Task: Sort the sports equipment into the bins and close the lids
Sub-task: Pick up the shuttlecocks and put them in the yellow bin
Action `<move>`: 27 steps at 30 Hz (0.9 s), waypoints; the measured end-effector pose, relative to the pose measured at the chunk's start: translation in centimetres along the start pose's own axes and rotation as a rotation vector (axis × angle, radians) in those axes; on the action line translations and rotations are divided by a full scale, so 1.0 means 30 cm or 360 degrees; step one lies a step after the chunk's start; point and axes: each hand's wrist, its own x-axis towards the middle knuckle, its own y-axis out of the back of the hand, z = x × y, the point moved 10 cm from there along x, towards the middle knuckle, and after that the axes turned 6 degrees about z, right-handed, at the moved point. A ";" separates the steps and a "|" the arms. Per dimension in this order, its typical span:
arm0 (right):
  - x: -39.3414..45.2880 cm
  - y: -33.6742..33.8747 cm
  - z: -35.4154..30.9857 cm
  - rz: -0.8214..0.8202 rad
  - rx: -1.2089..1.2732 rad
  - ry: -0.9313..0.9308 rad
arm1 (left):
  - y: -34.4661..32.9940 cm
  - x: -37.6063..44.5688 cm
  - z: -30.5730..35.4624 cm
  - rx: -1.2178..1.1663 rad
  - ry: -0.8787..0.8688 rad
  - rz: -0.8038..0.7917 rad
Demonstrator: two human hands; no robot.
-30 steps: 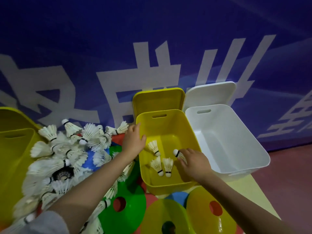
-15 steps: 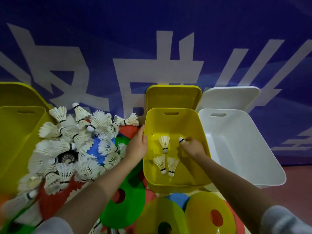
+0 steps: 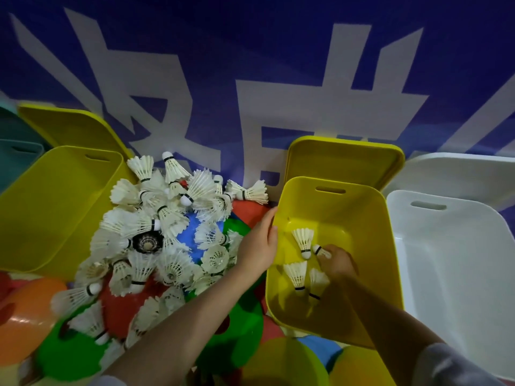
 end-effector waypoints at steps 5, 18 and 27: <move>-0.028 0.126 -0.093 0.0195 -0.0048 0.0195 | -0.015 0.002 0.012 -0.0052 -0.0023 -0.0057; -0.472 0.341 -0.633 0.0359 0.0742 0.0812 | 0.548 -0.081 -0.140 0.0228 -0.0255 0.0193; -0.546 0.004 -0.943 -0.0021 0.0027 0.0977 | 0.829 -0.011 -0.339 0.0643 -0.0321 0.0122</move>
